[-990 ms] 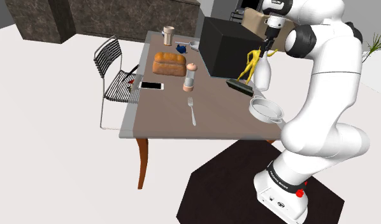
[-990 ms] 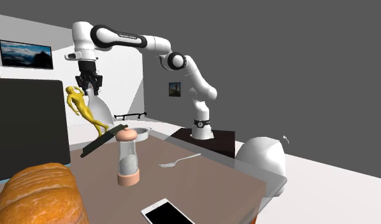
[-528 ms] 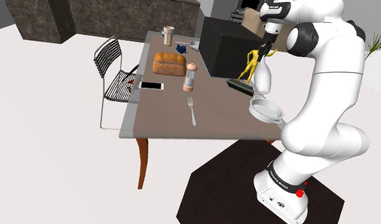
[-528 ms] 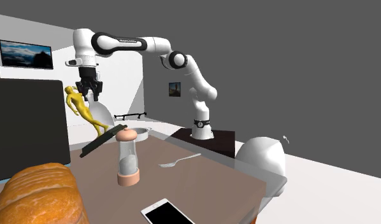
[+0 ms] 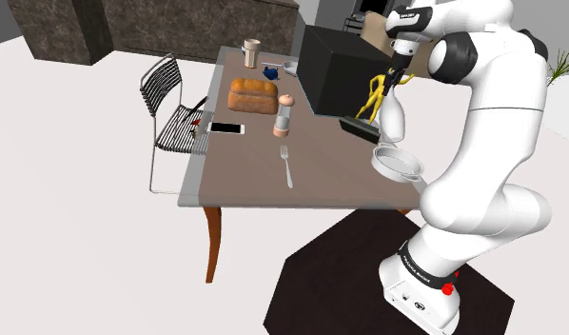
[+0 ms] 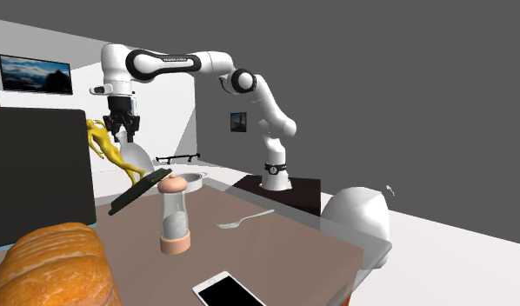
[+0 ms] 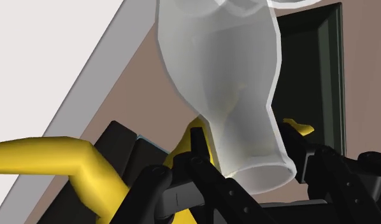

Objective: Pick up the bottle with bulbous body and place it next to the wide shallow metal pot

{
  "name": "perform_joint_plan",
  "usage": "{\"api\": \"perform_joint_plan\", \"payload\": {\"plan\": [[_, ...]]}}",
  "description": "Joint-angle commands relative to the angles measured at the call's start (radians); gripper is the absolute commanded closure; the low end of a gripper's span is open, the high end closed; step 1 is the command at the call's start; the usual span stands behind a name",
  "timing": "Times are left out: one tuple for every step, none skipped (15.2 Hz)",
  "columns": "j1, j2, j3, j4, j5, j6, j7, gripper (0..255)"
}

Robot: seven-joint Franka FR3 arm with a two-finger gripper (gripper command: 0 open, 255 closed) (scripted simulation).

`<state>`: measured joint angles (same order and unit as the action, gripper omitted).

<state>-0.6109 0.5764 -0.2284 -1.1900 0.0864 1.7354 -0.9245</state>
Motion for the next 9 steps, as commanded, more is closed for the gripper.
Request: {"api": "perform_joint_plan", "payload": {"plan": [[0.000, 0.014, 0.003, -0.004, 0.002, -0.017, -0.002, 255], [0.000, 0.014, 0.003, -0.004, 0.002, -0.018, -0.002, 255], [-0.002, 0.019, 0.003, 0.001, 0.003, -0.017, -0.003, 0], [-0.002, 0.009, 0.002, -0.014, 0.003, -0.012, -0.006, 0], [-0.001, 0.001, 0.002, -0.025, 0.001, -0.009, -0.006, 0], [-0.002, 0.003, 0.002, -0.022, 0.002, -0.011, -0.007, 0], [-0.002, 0.003, 0.002, -0.021, 0.002, -0.011, -0.007, 0], [0.000, 0.014, 0.003, -0.004, 0.002, -0.017, -0.002, 0], [-0.003, 0.019, 0.003, 0.038, 0.003, -0.054, -0.001, 0]]}}
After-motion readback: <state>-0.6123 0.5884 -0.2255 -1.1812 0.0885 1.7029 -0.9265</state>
